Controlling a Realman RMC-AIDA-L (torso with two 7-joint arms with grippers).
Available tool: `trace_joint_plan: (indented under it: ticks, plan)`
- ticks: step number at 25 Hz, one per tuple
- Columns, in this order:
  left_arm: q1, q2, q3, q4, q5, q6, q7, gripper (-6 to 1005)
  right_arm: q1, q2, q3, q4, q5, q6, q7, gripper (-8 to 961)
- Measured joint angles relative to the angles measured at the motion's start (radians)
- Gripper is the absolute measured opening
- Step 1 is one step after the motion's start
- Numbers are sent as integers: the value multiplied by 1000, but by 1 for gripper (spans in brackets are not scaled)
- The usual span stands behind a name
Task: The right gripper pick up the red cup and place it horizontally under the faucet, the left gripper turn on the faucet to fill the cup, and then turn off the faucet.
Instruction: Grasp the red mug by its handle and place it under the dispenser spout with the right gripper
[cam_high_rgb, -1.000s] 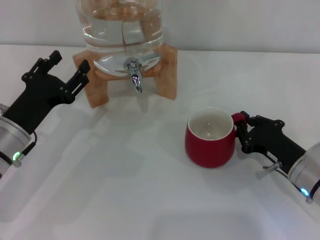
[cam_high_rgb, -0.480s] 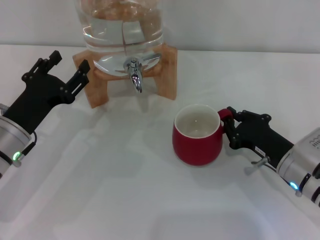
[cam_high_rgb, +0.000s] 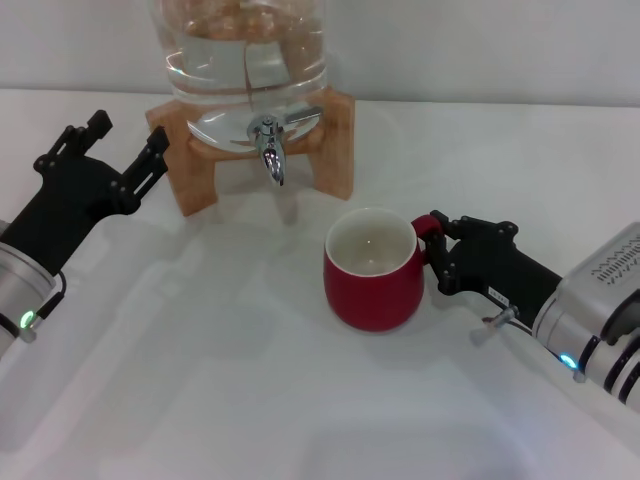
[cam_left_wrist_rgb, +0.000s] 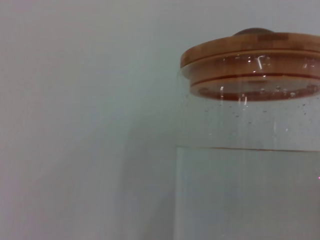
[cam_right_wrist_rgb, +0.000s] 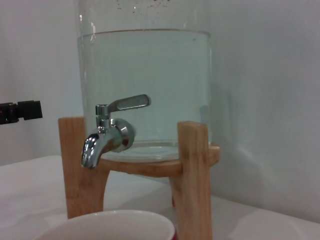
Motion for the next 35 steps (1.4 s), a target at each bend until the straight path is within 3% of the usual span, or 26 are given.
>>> trace_joint_plan:
  ticks: [35]
  plan:
    - [-13, -2, 8, -24, -2, -8, 1, 757, 167, 0, 1, 27, 0, 212, 1, 125]
